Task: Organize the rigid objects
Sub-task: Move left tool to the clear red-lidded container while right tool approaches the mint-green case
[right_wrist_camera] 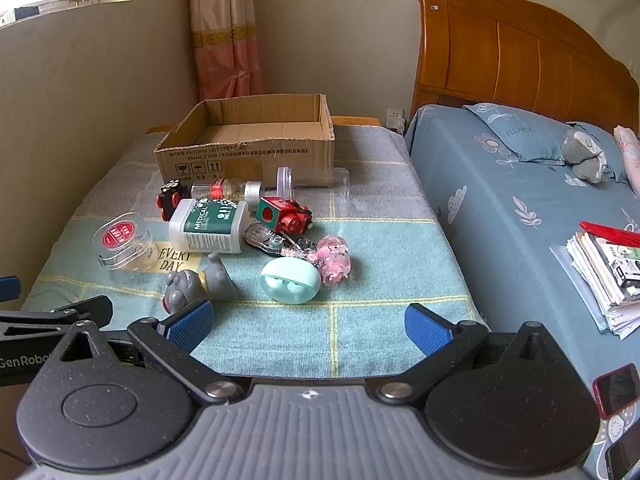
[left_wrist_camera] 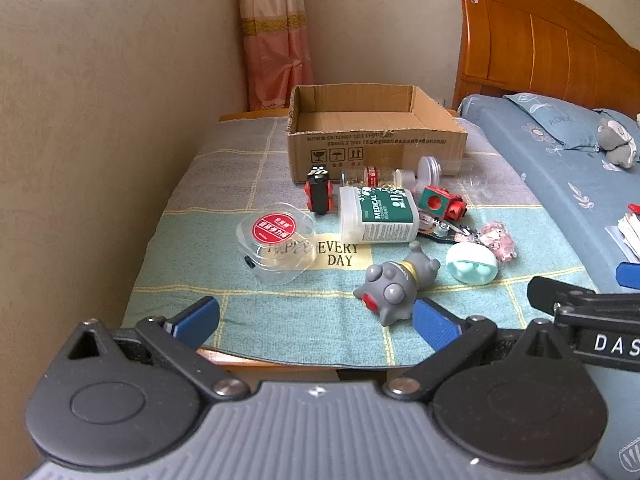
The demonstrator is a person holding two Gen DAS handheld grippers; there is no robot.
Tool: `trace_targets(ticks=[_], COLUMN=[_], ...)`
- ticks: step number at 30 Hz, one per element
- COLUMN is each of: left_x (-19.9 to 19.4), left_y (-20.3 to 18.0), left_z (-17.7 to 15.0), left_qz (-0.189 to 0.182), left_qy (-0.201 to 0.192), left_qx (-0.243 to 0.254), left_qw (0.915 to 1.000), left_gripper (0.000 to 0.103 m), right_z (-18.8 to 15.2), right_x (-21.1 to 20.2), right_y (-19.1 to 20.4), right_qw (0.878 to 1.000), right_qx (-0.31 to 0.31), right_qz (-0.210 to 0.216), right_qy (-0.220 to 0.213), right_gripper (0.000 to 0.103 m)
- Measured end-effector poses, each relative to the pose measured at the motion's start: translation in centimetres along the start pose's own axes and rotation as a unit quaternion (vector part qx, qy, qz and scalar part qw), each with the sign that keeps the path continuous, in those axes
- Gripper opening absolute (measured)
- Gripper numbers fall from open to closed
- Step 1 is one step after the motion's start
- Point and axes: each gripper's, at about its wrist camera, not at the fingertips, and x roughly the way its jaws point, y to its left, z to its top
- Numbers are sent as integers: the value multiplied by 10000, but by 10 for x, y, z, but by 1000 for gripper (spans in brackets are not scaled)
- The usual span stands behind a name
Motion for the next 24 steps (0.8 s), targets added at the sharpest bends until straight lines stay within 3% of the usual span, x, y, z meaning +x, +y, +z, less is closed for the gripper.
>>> trace_targets(ticks=[24], left_x=[0], left_y=[0], left_z=[0], left_qz=[-83], left_qy=[-69], left_qx=[64], left_qw=[9999], left_gripper=[102], right_z=[-1], right_x=[-1], right_y=[-1], right_qw=[10000], right_qx=[8], right_qz=[-5], right_qy=[-74], right_gripper=[103])
